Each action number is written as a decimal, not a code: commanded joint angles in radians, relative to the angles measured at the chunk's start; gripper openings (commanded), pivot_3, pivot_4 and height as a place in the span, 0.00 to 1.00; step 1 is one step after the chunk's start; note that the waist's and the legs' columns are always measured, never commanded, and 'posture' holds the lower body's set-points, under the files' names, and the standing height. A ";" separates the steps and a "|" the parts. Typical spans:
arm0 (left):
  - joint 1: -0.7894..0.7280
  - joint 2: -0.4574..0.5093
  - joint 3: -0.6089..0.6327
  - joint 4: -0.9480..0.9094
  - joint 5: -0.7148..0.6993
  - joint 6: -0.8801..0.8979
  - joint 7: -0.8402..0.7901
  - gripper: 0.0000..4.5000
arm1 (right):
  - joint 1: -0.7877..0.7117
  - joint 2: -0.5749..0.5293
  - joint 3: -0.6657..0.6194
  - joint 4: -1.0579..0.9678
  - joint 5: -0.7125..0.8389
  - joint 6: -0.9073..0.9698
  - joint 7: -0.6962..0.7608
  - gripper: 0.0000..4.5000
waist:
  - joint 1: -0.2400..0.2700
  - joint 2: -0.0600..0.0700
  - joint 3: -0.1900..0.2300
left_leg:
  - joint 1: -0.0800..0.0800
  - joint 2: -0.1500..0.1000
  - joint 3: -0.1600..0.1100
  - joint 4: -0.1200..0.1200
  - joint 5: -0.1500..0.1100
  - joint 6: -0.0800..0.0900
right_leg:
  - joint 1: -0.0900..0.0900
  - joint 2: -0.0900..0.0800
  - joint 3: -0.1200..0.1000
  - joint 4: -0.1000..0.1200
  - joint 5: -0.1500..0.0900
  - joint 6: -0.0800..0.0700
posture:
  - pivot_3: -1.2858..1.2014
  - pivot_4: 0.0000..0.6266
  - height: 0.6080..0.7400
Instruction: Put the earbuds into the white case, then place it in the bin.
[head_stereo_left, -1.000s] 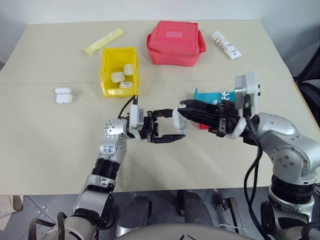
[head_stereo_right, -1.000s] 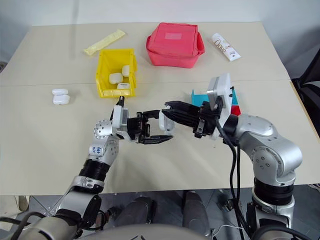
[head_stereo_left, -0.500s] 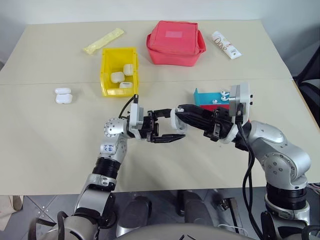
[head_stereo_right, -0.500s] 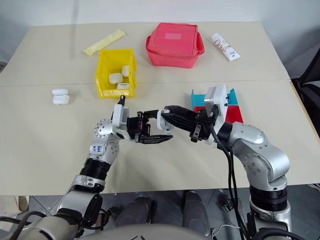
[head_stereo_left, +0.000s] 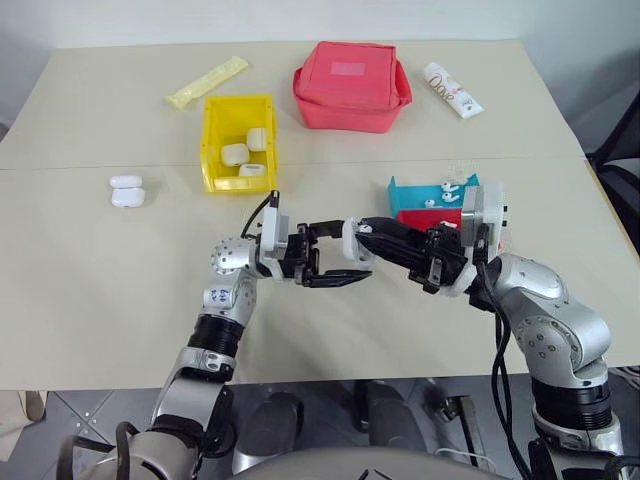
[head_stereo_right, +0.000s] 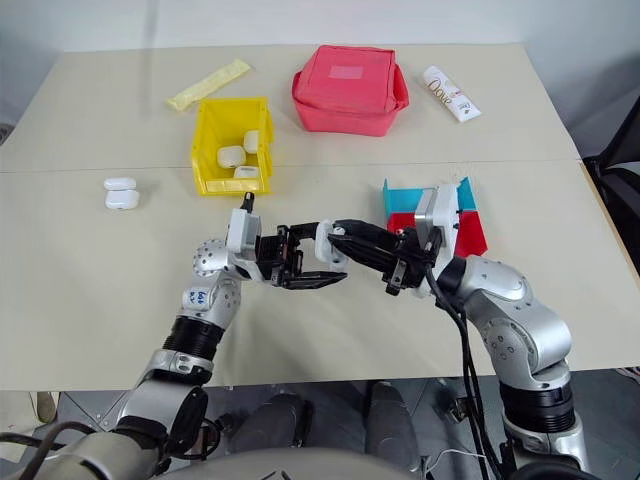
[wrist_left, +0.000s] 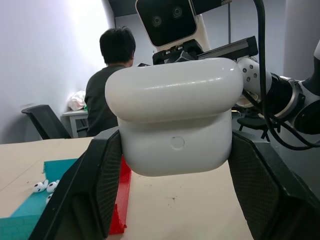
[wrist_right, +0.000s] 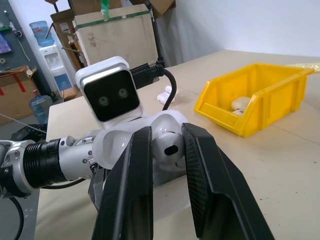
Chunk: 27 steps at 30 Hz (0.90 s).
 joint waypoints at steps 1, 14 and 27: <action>-0.062 -0.019 0.036 -0.018 -0.040 -0.036 0.002 0.63 | 0.014 -0.045 0.037 0.023 -0.033 0.019 0.027 0.11 | 0.000 0.000 0.000 | 0.000 0.000 0.000 0.000 0.000 0.000 | 0.000 0.000 0.000 0.000 0.000 0.000 | 0.52 0.24 1.00; -0.071 0.003 0.029 0.051 -0.005 -0.082 -0.038 0.63 | -0.080 -0.079 0.020 0.008 -0.025 0.021 0.001 0.91 | 0.002 0.000 0.000 | 0.000 0.000 0.000 0.000 0.000 0.000 | 0.000 0.000 0.000 -0.001 0.000 0.000 | 0.52 0.24 1.00; -0.086 0.095 0.099 0.145 0.001 -0.105 -0.027 0.63 | 0.255 -0.280 -0.434 -0.124 0.053 0.073 -0.025 0.91 | 0.008 0.000 0.000 | 0.000 0.000 -0.001 0.000 0.000 0.001 | 0.001 -0.001 0.000 -0.002 0.000 0.000 | 0.52 0.24 1.00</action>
